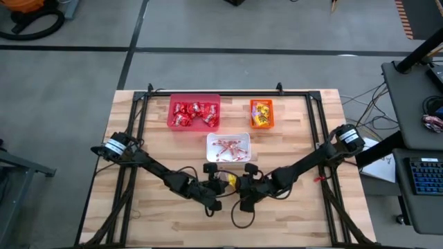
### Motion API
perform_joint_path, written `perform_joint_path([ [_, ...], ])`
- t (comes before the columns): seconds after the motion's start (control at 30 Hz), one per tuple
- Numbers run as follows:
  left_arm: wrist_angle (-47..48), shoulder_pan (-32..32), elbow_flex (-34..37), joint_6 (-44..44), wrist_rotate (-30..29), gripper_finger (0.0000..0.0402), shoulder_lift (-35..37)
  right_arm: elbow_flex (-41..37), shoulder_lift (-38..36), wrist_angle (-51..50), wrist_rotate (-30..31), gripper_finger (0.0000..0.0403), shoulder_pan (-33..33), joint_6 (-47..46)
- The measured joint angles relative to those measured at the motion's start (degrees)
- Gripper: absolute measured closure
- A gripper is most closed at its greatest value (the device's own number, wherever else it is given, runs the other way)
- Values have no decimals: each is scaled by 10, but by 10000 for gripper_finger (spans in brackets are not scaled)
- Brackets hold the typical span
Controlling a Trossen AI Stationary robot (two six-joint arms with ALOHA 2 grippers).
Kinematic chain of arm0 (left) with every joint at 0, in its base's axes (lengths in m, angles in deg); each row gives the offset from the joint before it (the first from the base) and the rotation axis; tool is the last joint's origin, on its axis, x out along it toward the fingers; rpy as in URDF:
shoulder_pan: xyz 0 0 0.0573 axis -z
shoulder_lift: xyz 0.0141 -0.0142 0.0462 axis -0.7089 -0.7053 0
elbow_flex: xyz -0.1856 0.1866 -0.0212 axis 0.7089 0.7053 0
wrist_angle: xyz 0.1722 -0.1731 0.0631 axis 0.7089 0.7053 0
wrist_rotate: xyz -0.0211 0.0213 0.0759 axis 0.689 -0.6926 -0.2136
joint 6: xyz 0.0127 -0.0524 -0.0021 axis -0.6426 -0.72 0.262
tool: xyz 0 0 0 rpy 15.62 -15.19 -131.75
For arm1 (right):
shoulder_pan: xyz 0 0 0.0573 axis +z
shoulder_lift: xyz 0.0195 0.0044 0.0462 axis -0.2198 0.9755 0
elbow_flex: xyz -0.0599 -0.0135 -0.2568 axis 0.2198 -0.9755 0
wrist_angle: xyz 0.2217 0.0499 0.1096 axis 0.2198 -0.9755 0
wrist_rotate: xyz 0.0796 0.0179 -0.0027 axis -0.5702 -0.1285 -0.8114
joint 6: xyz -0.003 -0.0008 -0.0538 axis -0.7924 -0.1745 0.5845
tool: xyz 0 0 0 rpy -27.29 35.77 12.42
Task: Sort candy
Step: Put the yellow candy into the orange bin
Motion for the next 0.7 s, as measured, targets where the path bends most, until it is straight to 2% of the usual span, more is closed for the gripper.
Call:
perform_joint_path([
  [0.27, -13, -1, -1, -20, 0, 401, 0, 1, 45, 26, 26, 264, -3, 2],
  [0.47, -20, -1, -1, -22, 0, 401, 0, 10, 81, 31, 95, 268, -4, -22],
  [0.6, -19, -1, -1, -20, 1, 401, 0, 11, 89, 30, 98, 291, -8, -23],
  [0.7, -17, -1, -1, -12, 1, 401, 0, 11, 89, 19, 91, 327, -9, -22],
])
